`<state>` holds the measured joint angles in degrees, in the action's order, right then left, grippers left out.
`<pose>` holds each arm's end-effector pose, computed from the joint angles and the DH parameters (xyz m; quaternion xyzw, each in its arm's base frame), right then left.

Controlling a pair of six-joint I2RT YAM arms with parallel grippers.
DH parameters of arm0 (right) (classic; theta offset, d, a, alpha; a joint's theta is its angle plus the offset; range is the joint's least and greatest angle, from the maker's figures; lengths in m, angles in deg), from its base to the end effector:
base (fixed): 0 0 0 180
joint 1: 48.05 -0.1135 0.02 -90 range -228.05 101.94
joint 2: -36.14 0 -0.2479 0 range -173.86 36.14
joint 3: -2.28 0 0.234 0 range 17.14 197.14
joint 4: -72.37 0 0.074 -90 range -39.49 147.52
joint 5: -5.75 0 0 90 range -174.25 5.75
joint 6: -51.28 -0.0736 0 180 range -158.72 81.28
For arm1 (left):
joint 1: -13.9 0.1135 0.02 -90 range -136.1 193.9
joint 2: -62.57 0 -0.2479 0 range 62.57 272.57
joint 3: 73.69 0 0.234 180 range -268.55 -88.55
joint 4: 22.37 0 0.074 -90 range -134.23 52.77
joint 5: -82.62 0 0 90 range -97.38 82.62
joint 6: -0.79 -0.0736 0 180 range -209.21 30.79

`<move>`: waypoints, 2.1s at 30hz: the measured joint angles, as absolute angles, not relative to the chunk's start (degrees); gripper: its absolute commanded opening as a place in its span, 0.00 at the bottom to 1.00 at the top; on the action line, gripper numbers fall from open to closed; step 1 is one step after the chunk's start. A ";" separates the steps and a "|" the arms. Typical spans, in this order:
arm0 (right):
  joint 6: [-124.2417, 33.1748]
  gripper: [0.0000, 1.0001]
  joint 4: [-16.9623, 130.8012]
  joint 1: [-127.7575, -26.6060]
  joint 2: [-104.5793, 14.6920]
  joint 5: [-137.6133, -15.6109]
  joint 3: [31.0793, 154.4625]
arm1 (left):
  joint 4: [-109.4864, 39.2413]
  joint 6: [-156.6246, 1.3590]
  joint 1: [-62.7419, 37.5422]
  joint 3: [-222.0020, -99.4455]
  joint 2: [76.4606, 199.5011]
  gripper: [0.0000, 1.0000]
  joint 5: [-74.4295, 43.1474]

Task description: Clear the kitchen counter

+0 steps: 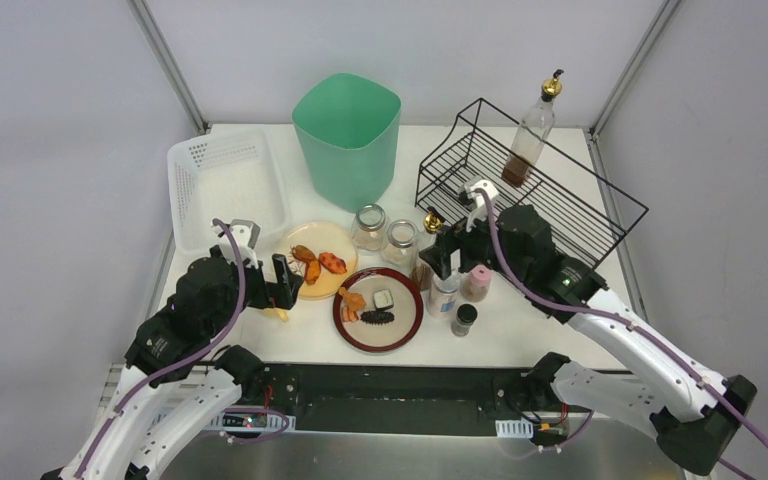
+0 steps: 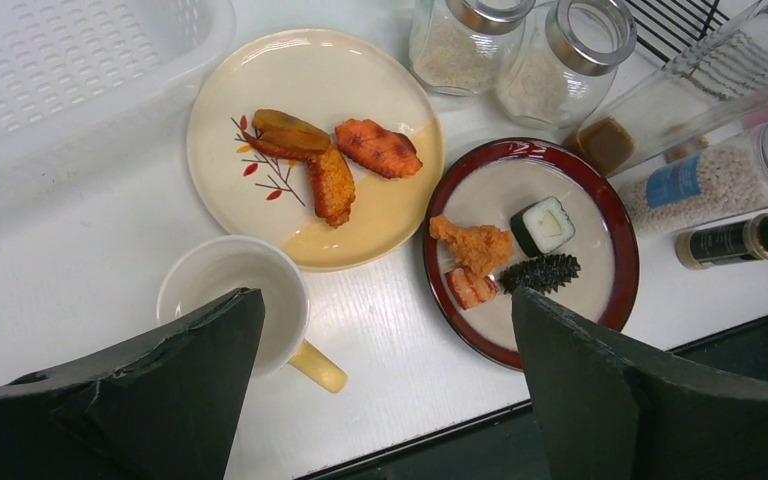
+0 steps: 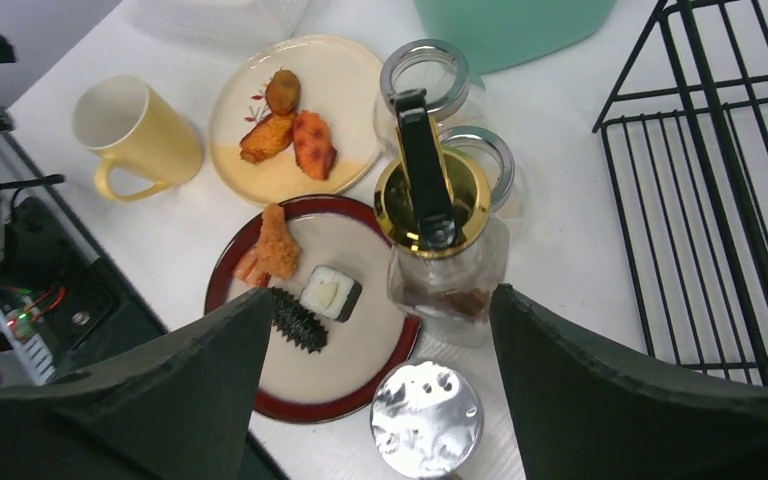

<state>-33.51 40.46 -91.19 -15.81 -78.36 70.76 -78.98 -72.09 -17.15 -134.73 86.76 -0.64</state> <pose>0.1652 0.1652 0.3362 -0.3537 0.7119 0.2354 0.5592 0.1069 -0.0543 0.3057 0.0654 0.8146 -0.1905 0.5439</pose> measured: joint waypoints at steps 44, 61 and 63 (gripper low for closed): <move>-29.20 0.00 60.21 -99.95 -22.78 -102.49 64.60 | -77.69 -72.33 -17.15 -133.57 87.22 1.00 -0.31; -25.18 0.00 46.09 -100.50 -23.59 -106.54 90.65 | -77.65 -73.20 -17.15 -133.57 87.98 1.00 -0.77; -23.85 0.00 43.28 -100.50 -24.37 -108.53 94.85 | -77.63 -73.25 -17.15 -133.57 87.98 1.00 -0.77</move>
